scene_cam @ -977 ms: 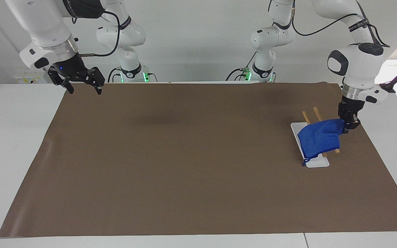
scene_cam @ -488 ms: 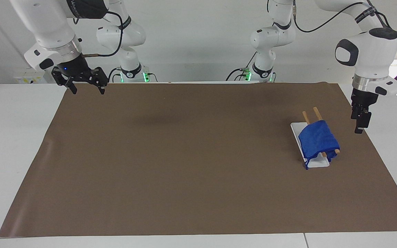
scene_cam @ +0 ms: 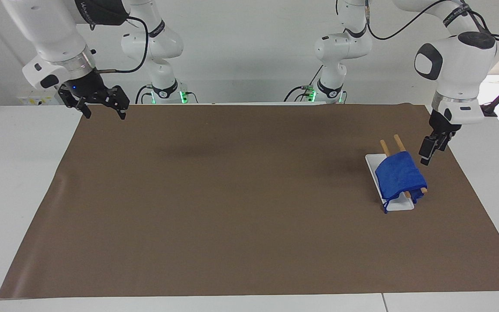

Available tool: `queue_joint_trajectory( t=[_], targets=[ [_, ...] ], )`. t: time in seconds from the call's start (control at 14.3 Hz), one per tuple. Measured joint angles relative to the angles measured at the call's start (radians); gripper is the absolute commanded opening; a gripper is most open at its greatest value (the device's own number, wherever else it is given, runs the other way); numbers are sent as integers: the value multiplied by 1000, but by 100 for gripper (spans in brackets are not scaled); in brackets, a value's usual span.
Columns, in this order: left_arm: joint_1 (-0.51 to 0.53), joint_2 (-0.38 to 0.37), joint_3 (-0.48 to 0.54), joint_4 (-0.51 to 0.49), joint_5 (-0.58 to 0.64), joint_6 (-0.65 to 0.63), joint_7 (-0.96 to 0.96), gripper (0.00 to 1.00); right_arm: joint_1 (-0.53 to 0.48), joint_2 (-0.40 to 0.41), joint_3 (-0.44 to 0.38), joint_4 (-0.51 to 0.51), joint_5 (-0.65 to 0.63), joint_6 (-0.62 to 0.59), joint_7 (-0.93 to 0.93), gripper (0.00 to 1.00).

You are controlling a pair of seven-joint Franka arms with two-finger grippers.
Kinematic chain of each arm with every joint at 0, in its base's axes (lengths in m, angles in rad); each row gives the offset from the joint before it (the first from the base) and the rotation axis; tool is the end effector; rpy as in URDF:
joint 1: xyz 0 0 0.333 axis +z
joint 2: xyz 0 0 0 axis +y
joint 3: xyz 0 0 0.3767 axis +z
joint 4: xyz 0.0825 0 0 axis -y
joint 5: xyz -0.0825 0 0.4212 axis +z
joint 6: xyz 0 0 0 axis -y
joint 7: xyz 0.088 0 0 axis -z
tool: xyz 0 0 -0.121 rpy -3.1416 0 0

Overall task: Right arm passes towel to left arm to hang
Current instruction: 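Drape the towel over the wooden rack bar with the left gripper, then release the towel and draw the left gripper back from the rack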

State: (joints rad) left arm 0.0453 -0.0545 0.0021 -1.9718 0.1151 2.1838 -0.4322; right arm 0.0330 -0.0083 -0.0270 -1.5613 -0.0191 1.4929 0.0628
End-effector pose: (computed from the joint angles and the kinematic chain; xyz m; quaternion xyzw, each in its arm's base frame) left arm 0.6020 0.0341 0.5549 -0.9675 -0.2092 -0.1399 0.0247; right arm 0.5796 0.0010 0.6743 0.9991 -0.0288 -0.0297 0.0105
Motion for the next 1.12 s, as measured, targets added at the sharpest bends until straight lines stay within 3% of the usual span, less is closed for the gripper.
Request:
queue_joint_trajectory(
  t=[0.42,0.84,1.12],
  targets=[
    [-102,0,-3,85,-86,-225,131,100,0,0,0,-21,0,47,0,100],
    [-106,32,0,267,-128,-478,260,100,0,-1,1,-23,0,48,0,100],
    [-102,66,12,355,-128,-556,297,100,0,-1,0,-23,0,48,0,100]
  ],
)
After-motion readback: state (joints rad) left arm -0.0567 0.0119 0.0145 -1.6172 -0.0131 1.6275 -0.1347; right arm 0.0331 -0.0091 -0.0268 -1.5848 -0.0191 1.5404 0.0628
